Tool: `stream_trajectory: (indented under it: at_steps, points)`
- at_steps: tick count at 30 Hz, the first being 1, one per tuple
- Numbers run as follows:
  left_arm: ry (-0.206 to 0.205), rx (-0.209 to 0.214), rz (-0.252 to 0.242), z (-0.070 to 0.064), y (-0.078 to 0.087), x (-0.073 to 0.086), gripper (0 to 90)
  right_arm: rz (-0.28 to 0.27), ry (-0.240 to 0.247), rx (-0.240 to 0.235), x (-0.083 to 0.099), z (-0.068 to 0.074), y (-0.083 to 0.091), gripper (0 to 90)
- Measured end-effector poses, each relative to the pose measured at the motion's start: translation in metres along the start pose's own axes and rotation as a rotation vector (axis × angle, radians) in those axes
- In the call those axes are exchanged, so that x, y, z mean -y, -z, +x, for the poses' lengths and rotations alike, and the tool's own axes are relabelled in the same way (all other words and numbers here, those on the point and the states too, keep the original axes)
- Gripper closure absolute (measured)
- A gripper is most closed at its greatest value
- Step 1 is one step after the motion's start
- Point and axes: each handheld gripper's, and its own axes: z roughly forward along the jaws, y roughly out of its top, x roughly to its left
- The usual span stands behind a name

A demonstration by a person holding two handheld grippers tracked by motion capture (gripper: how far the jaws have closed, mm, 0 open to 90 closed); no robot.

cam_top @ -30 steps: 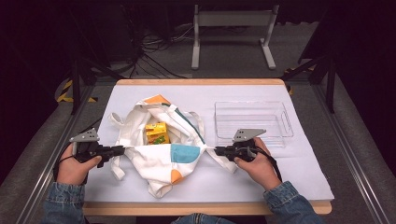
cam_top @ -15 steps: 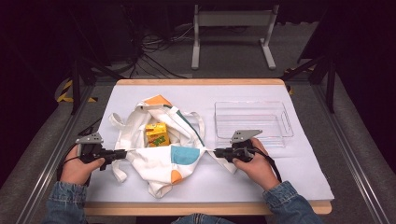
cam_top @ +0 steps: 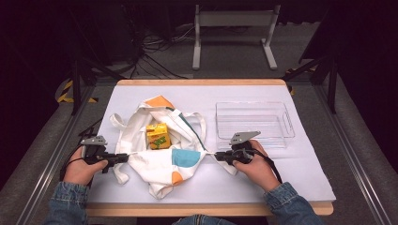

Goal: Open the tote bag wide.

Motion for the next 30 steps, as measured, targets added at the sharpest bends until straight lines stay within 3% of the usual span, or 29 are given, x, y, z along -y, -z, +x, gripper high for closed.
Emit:
stream_trajectory:
  at_steps: [6,8,10,12,16,22,26,30]
  points:
    - [0.010,0.013,-0.020,-0.001,0.005,-0.002,83.5,-0.008,0.001,0.007,-0.002,0.001,0.002,86.5]
    - [0.017,0.009,-0.037,-0.002,0.009,-0.003,72.5,-0.015,0.013,0.014,-0.003,0.003,0.004,84.7]
    - [0.031,0.022,-0.061,-0.004,0.017,-0.005,69.1,-0.030,0.016,0.018,-0.006,0.003,0.007,81.5]
    - [0.048,0.042,-0.104,-0.007,0.024,-0.007,54.9,-0.050,0.014,0.009,-0.009,0.005,0.012,76.1]
    - [0.016,0.044,-0.161,-0.013,0.038,-0.011,41.2,-0.096,0.007,-0.009,-0.015,0.010,0.018,63.8]
    - [-0.022,-0.004,-0.233,-0.021,0.054,-0.017,34.2,-0.149,0.023,-0.006,-0.023,0.014,0.030,57.3]
    - [-0.020,-0.037,-0.275,-0.025,0.058,-0.021,32.2,-0.175,0.023,-0.011,-0.027,0.016,0.035,56.1]
    - [-0.044,-0.121,-0.323,-0.031,0.063,-0.029,30.4,-0.206,0.046,-0.008,-0.037,0.021,0.043,55.1]
